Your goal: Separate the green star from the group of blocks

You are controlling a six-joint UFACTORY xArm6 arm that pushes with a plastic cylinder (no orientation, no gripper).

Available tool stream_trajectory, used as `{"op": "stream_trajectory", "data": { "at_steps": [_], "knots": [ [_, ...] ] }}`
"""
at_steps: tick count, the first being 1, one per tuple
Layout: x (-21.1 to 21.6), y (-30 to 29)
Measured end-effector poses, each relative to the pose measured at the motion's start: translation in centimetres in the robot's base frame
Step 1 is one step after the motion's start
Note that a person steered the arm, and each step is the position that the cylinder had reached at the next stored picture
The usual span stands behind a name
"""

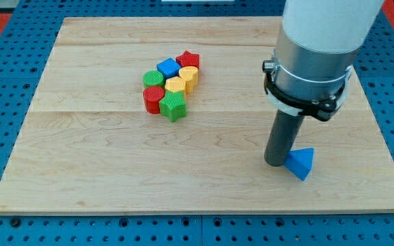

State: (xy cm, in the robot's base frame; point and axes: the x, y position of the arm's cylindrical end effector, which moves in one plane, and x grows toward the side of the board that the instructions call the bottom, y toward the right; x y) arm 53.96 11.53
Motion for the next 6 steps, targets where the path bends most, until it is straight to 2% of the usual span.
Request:
{"op": "stream_trajectory", "data": {
  "at_steps": [2, 4, 6],
  "knots": [
    [-11.8, -3.4],
    [-18.9, -4.0],
    [-19.0, -7.6]
  ]
}}
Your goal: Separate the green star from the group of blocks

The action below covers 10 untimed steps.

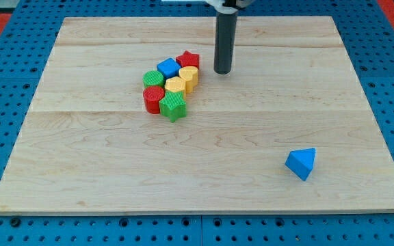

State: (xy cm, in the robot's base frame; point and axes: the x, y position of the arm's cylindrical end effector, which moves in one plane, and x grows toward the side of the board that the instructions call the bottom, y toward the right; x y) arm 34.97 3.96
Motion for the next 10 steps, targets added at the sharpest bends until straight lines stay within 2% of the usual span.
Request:
{"op": "stream_trajectory", "data": {
  "at_steps": [1, 4, 6, 7, 9, 10],
  "knots": [
    [3.3, 0.0],
    [5.3, -1.4],
    [5.3, -8.8],
    [7.9, -10.7],
    [13.2, -7.3],
    [14.4, -9.7]
  ]
}}
